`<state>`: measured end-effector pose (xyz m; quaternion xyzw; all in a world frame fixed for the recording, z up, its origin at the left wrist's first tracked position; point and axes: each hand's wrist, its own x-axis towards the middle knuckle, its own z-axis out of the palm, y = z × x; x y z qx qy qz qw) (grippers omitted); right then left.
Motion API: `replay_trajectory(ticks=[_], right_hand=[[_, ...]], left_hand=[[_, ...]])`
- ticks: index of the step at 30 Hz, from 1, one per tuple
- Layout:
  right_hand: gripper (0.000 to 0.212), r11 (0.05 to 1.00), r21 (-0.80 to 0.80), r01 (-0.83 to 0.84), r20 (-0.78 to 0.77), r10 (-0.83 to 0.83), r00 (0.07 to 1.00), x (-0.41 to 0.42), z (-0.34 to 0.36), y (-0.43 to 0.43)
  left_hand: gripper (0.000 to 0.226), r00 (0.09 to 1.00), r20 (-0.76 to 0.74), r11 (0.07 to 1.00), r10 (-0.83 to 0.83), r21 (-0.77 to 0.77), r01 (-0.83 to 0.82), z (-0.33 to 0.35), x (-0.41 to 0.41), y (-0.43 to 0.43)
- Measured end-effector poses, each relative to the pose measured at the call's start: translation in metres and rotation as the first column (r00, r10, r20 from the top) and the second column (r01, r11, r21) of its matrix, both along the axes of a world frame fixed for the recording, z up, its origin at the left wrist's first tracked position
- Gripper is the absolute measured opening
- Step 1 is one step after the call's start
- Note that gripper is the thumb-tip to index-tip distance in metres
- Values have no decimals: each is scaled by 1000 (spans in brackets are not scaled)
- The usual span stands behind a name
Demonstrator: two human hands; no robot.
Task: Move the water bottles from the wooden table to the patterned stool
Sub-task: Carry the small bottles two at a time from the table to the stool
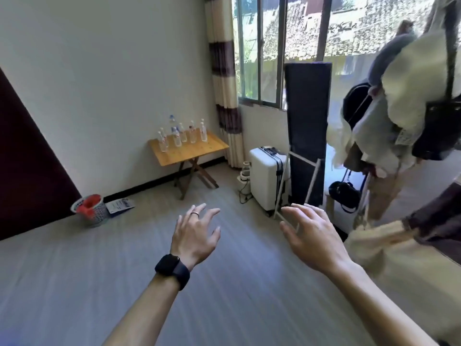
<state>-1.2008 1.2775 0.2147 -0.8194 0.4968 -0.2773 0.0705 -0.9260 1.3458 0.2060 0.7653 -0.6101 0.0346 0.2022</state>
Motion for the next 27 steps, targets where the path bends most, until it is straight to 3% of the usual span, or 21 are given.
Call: replay_trajectory(ticks=[10, 15, 27], right_hand=[[44, 974, -131, -186, 38, 193, 981, 111, 73, -200], [43, 959, -138, -248, 84, 261, 962, 140, 108, -288], [44, 916, -203, -347, 73, 368, 927, 261, 120, -480]], left_hand=[[52, 985, 20, 977, 174, -129, -170, 68, 83, -158], [48, 965, -40, 946, 259, -190, -261, 103, 101, -224], [48, 922, -39, 876, 384, -299, -378, 128, 208, -369]])
